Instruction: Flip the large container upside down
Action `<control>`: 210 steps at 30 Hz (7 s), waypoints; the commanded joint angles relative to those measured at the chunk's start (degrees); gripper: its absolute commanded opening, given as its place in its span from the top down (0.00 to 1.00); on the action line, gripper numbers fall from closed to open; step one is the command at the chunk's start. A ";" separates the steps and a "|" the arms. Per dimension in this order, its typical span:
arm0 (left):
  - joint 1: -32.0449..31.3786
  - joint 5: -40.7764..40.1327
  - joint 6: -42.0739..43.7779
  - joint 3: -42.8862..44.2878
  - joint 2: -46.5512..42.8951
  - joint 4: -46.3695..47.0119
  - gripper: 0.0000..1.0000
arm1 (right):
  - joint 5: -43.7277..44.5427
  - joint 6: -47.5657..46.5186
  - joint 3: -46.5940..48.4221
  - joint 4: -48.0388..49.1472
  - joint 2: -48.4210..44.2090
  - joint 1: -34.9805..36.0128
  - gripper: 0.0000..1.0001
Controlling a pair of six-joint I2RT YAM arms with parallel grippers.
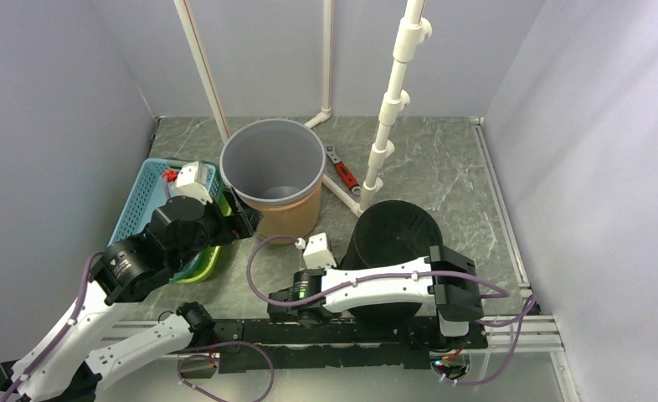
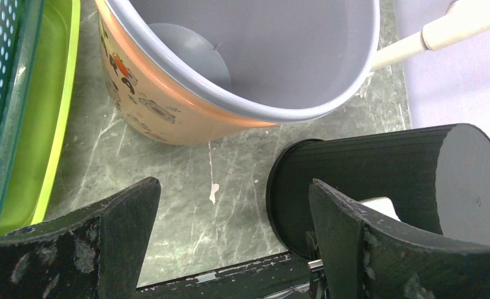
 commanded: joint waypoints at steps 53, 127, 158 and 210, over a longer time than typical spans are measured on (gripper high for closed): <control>-0.13 -15.24 -3.99 1.73 4.04 -14.82 0.06 | -3.04 15.74 -10.85 9.18 -13.43 16.11 0.12; -0.15 -12.11 -2.52 1.19 5.88 -10.71 0.06 | -17.07 -44.88 -20.28 33.32 -40.84 -58.74 0.01; -0.16 -10.52 5.83 2.50 6.53 -9.20 0.06 | -19.72 -46.22 -15.49 22.92 -52.26 -71.97 0.00; 2.30 -13.03 13.95 27.09 18.93 -25.38 0.05 | -19.65 -67.93 17.83 57.97 4.25 -88.22 0.00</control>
